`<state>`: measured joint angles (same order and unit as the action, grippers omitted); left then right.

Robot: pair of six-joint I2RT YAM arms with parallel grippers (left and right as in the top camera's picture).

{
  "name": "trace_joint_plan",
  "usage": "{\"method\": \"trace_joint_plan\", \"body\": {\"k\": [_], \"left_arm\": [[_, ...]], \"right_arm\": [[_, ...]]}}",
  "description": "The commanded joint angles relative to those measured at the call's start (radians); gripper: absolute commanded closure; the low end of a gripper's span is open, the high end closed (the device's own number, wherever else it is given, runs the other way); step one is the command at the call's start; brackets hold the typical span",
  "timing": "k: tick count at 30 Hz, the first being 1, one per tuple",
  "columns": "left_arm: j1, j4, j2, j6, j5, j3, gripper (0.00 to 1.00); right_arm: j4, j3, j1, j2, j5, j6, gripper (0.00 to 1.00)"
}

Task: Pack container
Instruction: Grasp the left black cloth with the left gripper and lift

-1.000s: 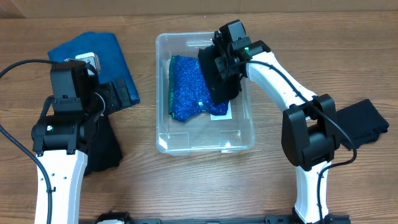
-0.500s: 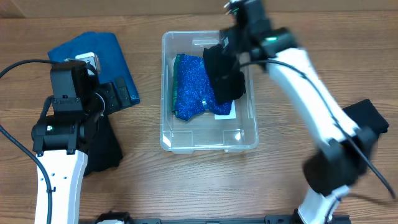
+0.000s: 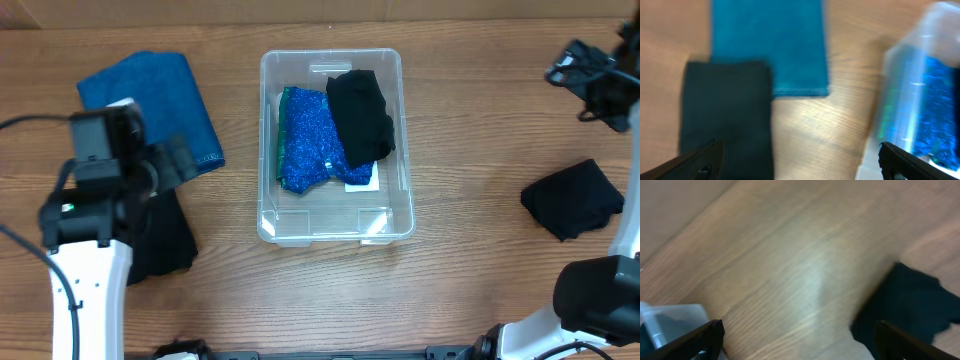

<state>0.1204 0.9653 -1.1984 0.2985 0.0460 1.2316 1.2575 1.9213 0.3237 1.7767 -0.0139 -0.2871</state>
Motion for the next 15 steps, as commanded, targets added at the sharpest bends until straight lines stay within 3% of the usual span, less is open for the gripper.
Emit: {"method": "trace_joint_plan", "body": {"k": [1,4,8,11,15], "left_arm": [[0.214,0.113,-0.006,0.183,0.056,0.018,0.0],[0.432,0.151,-0.006,0.184,-0.048,-0.009,0.0],[0.601,0.098,-0.012,0.097,-0.137,-0.121,0.0],[0.657,-0.058,-0.064,-0.047,-0.29,-0.255,0.0],[0.66,-0.165,-0.206,-0.18,-0.305,-0.321,0.0]], "right_arm": [[0.007,0.003,0.047,-0.012,-0.033,0.002,0.0],[0.004,0.003,0.05,-0.012,-0.033,0.002,0.0],[0.002,0.003,0.049,-0.012,-0.034,0.002,0.0],[0.002,0.003,0.049,-0.012,-0.045,0.002,0.0],[0.002,0.003,0.049,-0.012,-0.045,0.002,0.0]]}}
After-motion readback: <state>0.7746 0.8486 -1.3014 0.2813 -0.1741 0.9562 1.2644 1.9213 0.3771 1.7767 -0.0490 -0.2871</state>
